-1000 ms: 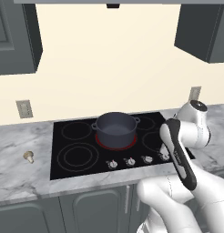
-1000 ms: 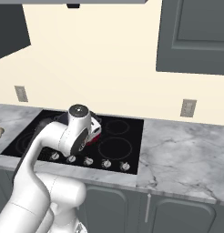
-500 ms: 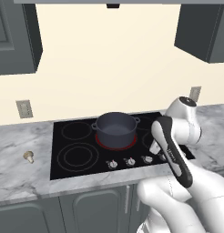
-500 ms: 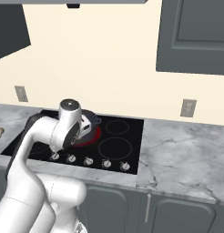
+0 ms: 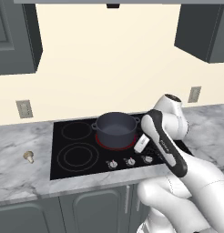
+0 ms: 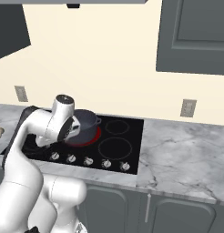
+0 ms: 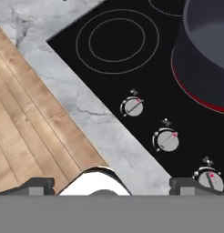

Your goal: Turn on the burner for the pot on the stove. Wait thirty seconds for the pot to heat up. Then add the mushroom to the pot.

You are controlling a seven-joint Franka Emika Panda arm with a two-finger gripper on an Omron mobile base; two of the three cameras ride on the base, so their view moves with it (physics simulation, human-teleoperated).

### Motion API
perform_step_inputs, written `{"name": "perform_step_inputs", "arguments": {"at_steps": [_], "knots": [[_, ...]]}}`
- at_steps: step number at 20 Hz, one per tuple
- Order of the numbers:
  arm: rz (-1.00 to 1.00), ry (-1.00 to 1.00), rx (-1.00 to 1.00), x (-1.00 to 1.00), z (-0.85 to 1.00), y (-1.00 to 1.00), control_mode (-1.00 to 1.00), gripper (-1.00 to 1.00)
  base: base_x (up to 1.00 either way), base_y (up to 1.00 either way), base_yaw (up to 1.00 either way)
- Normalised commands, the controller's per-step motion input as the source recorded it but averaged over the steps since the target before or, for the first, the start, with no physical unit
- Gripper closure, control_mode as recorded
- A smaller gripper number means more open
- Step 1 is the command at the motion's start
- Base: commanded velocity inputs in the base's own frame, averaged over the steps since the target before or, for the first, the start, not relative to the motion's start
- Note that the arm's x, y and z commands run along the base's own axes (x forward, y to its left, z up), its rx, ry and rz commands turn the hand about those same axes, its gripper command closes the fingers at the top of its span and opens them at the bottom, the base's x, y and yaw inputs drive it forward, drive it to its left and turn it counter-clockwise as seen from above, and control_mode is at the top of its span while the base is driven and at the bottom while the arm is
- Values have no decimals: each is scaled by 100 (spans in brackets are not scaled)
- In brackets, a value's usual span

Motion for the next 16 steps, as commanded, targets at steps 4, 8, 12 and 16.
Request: {"name": "perform_step_inputs", "arguments": {"at_steps": [4, 8, 12, 16], "knots": [[-16, 5, 1, -5, 0, 57, -100, -100, 0, 0, 0], [-22, 1, -2, -6, 0, 69, -100, -100, 0, 0, 0], [-23, 1, -6, -15, 0, 72, -100, -100, 0, 0, 0], [-18, 8, -2, -10, 0, 72, -100, -100, 0, 0, 0]]}}
